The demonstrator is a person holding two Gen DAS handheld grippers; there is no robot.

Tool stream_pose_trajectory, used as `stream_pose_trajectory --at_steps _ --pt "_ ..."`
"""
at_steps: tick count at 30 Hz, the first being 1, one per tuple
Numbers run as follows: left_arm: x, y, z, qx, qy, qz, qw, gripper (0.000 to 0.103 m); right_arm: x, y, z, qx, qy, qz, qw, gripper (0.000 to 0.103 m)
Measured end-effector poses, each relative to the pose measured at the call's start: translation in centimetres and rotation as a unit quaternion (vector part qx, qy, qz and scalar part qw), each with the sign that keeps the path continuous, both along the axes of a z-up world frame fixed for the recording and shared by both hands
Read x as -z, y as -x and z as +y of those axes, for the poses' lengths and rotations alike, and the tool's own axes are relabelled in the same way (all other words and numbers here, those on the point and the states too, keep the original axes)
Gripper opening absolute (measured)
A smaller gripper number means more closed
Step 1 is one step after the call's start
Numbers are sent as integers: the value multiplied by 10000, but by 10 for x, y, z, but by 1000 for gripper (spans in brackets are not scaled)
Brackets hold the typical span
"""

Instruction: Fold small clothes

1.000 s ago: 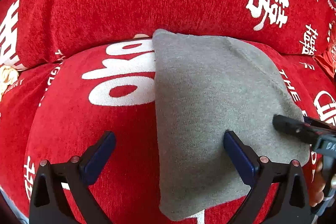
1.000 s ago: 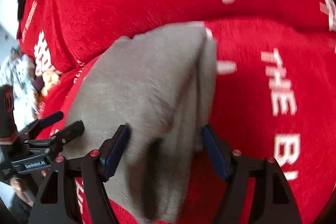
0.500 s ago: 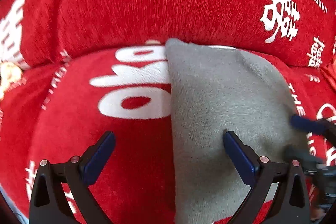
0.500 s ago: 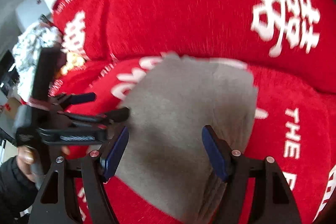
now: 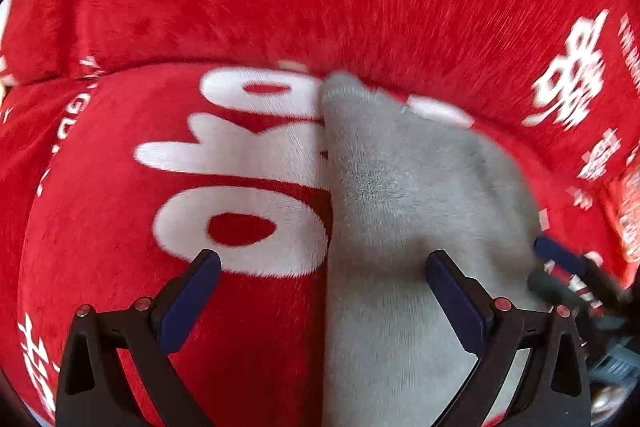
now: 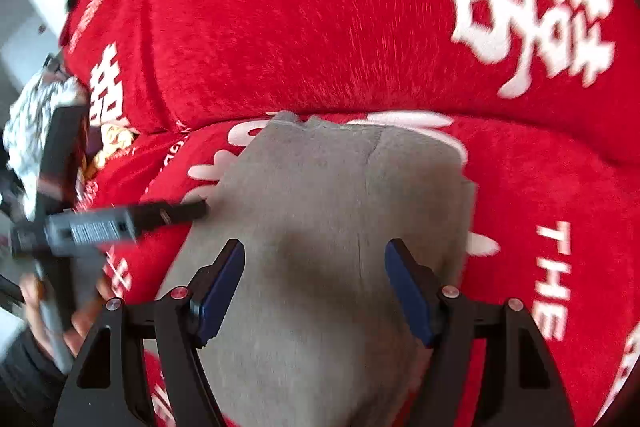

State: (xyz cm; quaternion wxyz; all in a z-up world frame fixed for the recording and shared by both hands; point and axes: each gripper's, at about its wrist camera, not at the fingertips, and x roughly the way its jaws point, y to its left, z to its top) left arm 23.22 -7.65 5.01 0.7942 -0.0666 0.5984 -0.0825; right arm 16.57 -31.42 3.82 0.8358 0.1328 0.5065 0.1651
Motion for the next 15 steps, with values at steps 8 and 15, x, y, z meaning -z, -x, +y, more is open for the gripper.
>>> stream_pose_trajectory --at_steps 8,15 --pt "-2 -24 9 -106 -62 129 9998 103 -3 -19 -45 756 -72 175 9970 76" --pt "6 12 112 -567 -154 18 9983 103 -6 43 -144 1191 76 281 9925 79"
